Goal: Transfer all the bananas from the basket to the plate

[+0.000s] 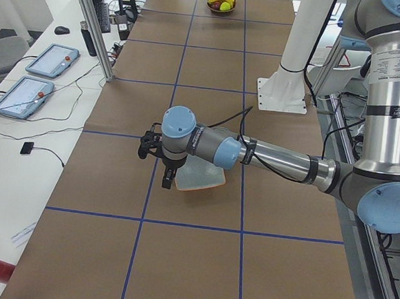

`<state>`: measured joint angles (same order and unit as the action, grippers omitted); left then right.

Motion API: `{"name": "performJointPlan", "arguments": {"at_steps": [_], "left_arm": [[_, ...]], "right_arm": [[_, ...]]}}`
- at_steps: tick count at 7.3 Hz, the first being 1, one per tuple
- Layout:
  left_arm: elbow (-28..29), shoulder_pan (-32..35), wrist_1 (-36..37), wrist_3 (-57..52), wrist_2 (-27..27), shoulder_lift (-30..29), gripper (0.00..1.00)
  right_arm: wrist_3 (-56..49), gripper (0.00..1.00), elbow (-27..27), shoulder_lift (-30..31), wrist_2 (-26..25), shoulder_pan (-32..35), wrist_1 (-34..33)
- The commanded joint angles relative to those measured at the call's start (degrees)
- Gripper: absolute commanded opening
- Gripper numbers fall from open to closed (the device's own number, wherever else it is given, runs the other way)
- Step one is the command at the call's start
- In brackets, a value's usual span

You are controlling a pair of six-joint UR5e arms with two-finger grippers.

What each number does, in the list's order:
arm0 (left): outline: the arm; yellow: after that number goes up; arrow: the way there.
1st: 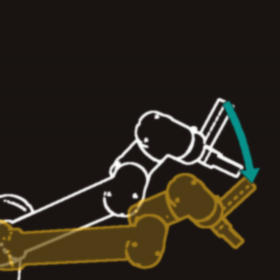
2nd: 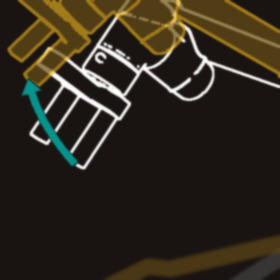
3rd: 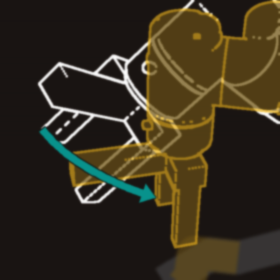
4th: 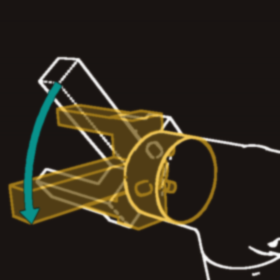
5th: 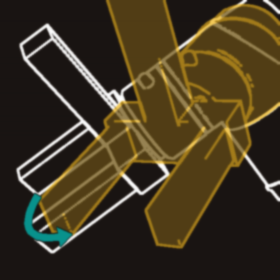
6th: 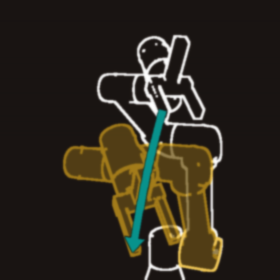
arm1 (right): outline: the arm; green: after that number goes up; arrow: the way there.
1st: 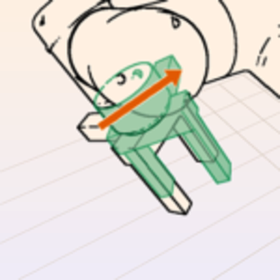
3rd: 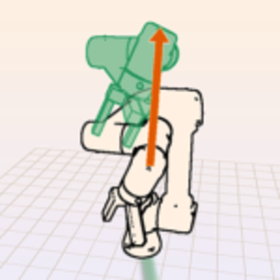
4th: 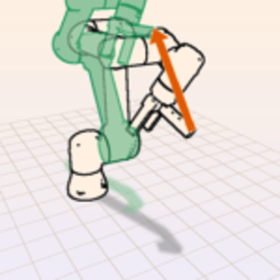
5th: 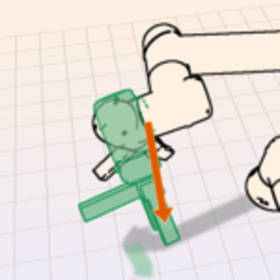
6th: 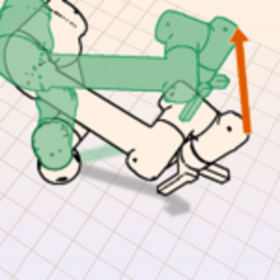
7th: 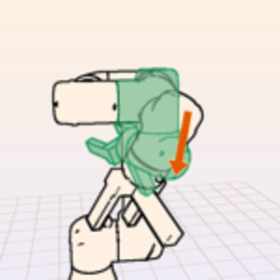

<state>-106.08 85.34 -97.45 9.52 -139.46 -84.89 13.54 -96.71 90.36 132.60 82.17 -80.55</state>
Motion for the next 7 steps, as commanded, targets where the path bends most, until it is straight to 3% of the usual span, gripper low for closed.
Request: {"name": "performJointPlan", "arguments": {"at_steps": [1, 5, 7], "left_arm": [[0.17, -0.7, 0.07, 0.06, -0.03, 0.07, 1.0], [0.44, -1.5, 0.16, 0.23, 0.41, -0.01, 1.0], [1.23, -1.5, 0.07, 0.14, 0.5, -0.1, 1.0]], "right_arm": [[0.17, 1.0, -0.41, 0.61, 0.21, -0.17, 0.04], [-1.31, 0.96, 3.7, 1.05, 1.51, 0.52, -0.14], [-11.03, 0.96, 9.66, -0.52, 5.37, 8.4, -0.83]]}}
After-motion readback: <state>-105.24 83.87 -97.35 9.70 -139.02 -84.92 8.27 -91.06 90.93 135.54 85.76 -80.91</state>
